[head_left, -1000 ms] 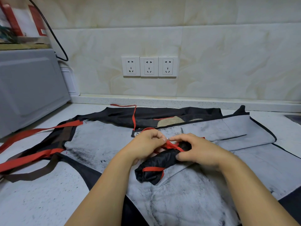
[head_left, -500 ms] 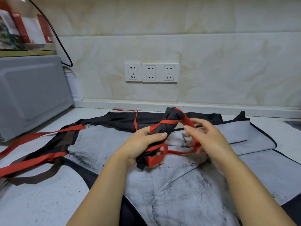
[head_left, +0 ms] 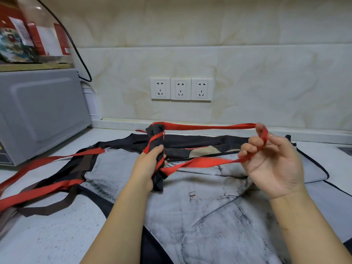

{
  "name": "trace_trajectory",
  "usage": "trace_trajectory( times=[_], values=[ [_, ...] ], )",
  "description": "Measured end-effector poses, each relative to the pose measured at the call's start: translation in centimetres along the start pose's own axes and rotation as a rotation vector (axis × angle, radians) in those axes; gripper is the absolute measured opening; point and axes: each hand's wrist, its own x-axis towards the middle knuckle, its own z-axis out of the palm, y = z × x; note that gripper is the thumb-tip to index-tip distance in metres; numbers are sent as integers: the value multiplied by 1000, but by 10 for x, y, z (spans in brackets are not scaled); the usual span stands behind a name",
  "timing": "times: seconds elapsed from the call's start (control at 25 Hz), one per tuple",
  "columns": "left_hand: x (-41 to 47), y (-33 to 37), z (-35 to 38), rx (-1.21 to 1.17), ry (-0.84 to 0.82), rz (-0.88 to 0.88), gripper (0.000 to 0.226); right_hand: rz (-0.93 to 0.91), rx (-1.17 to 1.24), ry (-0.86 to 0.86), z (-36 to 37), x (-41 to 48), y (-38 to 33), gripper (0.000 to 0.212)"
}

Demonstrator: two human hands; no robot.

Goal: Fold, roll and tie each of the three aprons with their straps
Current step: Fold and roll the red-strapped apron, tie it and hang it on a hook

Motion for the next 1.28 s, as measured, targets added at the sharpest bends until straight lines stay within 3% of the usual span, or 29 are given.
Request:
trace_trajectory(
  times=[0.12, 0.2, 0.24, 0.28, 0.36, 0.44, 0.52, 0.76, 0.84, 0.92, 1.0, 1.16, 1.28],
  values=[
    [7, -13, -6, 724, 132, 187, 58, -52, -1, 105, -1, 3, 1, 24],
    [-3, -11, 1, 1058, 281, 459, 78, -40, -31, 133, 1, 5, 5, 25],
    [-13, -7, 8, 1014, 268, 632, 72, -24, -48, 134, 2, 5, 8, 25],
    [-26, -2, 18, 857, 118, 719, 62, -9, -67, 131, 4, 5, 12, 25],
    [-52, -6, 40, 638, -369, 613, 55, 11, -108, 115, 8, 5, 20, 26],
    [-63, -25, 53, 825, -626, 565, 61, 6, -259, 138, 10, 4, 29, 27],
    [-60, -35, 57, 917, -627, 544, 60, -58, -574, 214, 10, 3, 37, 27],
    [-62, -38, 61, 615, -747, 324, 55, -231, -1070, 307, 9, 3, 60, 26],
    [-68, -40, 66, 580, -730, 268, 39, -163, -1031, 231, 8, 3, 67, 32],
    [-73, -31, 66, 550, -688, 209, 21, -19, -815, 213, 10, 0, 68, 34],
    [-72, -4, 65, 569, -682, 168, 23, 107, -637, 220, 22, 5, 62, 36],
    [-63, 75, 61, 648, -662, 182, 26, 143, -721, 162, 73, 45, 38, 36],
    [-55, 146, 51, 720, -531, 247, 24, 152, -913, 188, 125, 77, 25, 37]
  ],
)
